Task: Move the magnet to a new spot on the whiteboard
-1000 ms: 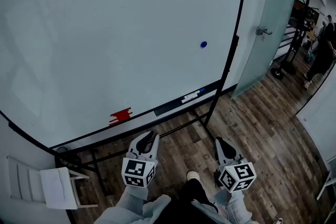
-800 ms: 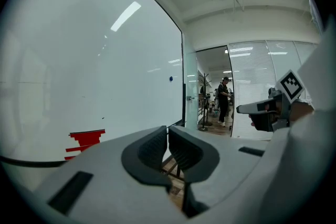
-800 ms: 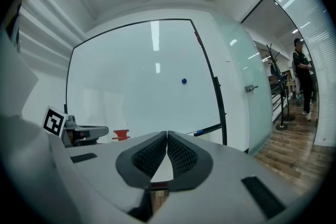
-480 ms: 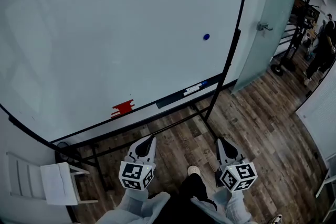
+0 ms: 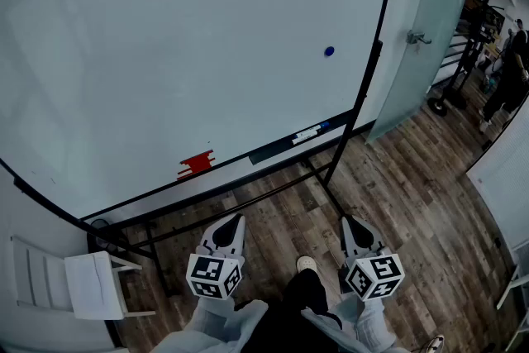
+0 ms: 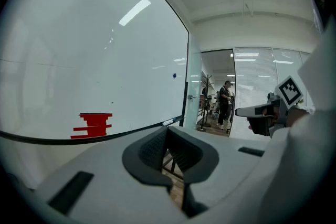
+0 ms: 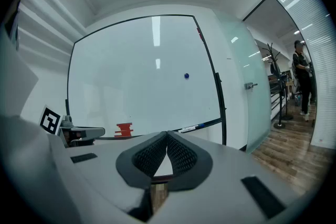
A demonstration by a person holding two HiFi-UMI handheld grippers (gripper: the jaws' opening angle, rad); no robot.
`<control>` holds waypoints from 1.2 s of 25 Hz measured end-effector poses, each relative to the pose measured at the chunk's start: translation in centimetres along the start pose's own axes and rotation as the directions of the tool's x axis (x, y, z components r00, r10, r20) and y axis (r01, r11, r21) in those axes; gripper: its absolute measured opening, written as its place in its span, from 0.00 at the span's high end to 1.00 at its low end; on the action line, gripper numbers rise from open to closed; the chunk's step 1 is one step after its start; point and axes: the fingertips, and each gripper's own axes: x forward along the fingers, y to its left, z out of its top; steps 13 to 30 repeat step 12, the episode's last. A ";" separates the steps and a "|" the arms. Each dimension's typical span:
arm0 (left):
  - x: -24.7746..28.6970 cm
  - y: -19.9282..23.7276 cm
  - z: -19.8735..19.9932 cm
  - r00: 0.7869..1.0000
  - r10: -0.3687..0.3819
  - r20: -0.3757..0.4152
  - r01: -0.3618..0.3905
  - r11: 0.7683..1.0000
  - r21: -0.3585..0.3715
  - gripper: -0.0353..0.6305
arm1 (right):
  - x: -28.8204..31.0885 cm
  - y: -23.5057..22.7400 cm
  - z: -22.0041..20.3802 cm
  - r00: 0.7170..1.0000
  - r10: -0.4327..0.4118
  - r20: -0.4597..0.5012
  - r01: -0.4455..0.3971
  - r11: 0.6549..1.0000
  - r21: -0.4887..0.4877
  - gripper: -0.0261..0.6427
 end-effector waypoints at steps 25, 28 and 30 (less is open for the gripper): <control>0.2 0.2 -0.2 1.000 0.003 -0.007 -0.003 1.000 0.000 0.93 | 0.4 0.2 -0.2 1.000 0.008 -0.019 -0.008 1.000 -0.001 0.92; 0.2 0.2 -0.2 1.000 0.003 -0.007 -0.003 1.000 0.000 0.93 | 0.4 0.2 -0.2 1.000 0.008 -0.019 -0.008 1.000 -0.001 0.92; 0.2 0.2 -0.2 1.000 0.003 -0.007 -0.003 1.000 0.000 0.93 | 0.4 0.2 -0.2 1.000 0.008 -0.019 -0.008 1.000 -0.001 0.92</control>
